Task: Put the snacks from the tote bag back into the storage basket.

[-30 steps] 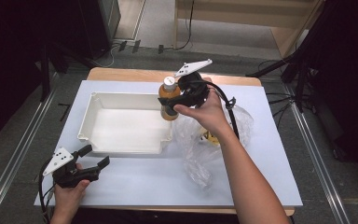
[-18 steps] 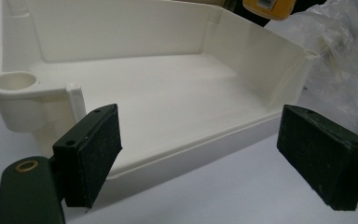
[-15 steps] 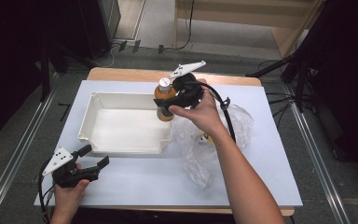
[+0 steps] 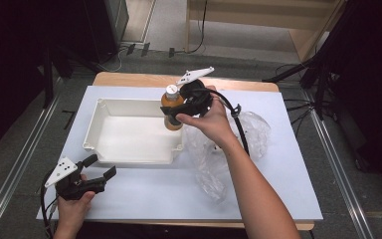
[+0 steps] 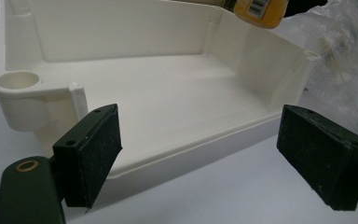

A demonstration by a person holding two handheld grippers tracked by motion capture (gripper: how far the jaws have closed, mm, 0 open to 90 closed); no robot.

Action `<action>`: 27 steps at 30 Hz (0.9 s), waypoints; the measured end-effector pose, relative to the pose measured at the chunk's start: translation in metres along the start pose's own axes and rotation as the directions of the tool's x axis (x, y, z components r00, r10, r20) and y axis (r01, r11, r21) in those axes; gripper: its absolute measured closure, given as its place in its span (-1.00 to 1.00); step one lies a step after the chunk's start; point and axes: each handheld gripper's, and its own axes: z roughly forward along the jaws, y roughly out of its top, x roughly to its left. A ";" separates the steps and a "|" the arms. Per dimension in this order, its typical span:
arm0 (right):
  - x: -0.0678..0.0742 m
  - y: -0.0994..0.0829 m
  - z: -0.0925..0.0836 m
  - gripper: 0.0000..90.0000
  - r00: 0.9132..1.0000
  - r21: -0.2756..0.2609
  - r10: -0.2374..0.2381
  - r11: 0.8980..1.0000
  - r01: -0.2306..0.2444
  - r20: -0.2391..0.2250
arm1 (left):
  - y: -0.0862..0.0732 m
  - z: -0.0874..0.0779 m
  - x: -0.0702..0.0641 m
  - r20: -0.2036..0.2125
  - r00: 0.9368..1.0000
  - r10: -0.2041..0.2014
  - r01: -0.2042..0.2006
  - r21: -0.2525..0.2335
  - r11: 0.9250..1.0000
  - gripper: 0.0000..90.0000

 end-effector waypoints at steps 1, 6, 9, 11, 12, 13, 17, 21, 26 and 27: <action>0.000 0.000 0.000 -0.31 1.000 0.003 0.000 1.000 0.000 0.000 | 0.000 0.000 0.000 0.000 1.000 0.000 0.000 0.000 1.000 -0.69; -0.001 -0.004 0.004 -0.31 1.000 0.003 0.004 1.000 -0.004 -0.007 | 0.000 0.000 0.000 0.001 1.000 0.000 0.000 0.000 1.000 -0.69; -0.001 -0.006 0.007 -0.31 1.000 0.008 0.002 1.000 -0.002 -0.005 | 0.000 0.000 0.000 0.002 1.000 0.000 0.000 0.001 1.000 -0.69; -0.002 -0.007 0.007 -0.31 1.000 0.001 0.017 1.000 -0.017 -0.012 | 0.000 0.000 0.000 0.002 1.000 0.000 0.000 0.001 1.000 -0.69; -0.002 -0.008 0.007 -0.31 1.000 -0.001 0.017 1.000 -0.017 -0.014 | 0.000 0.000 0.000 0.003 1.000 0.000 0.000 0.001 1.000 -0.69; -0.002 -0.008 0.008 -0.31 1.000 0.002 0.017 1.000 -0.017 -0.012 | 0.000 0.000 0.000 0.002 1.000 0.000 0.000 0.001 1.000 -0.69; -0.002 -0.009 0.009 -0.31 1.000 0.007 0.011 1.000 -0.011 -0.015 | 0.000 0.000 0.000 0.001 1.000 -0.001 0.001 0.001 1.000 -0.69; -0.002 -0.011 0.011 -0.31 1.000 0.008 0.013 1.000 -0.013 -0.016 | 0.000 0.000 0.000 0.001 1.000 0.000 0.000 0.001 1.000 -0.69; -0.001 -0.014 0.015 -0.31 1.000 0.018 0.010 1.000 -0.010 -0.013 | 0.000 0.000 0.000 0.003 1.000 0.001 -0.001 0.002 1.000 -0.69; -0.001 -0.015 0.015 -0.31 1.000 0.020 0.012 1.000 -0.011 -0.012 | 0.000 0.000 0.000 0.002 1.000 0.002 -0.002 0.003 1.000 -0.69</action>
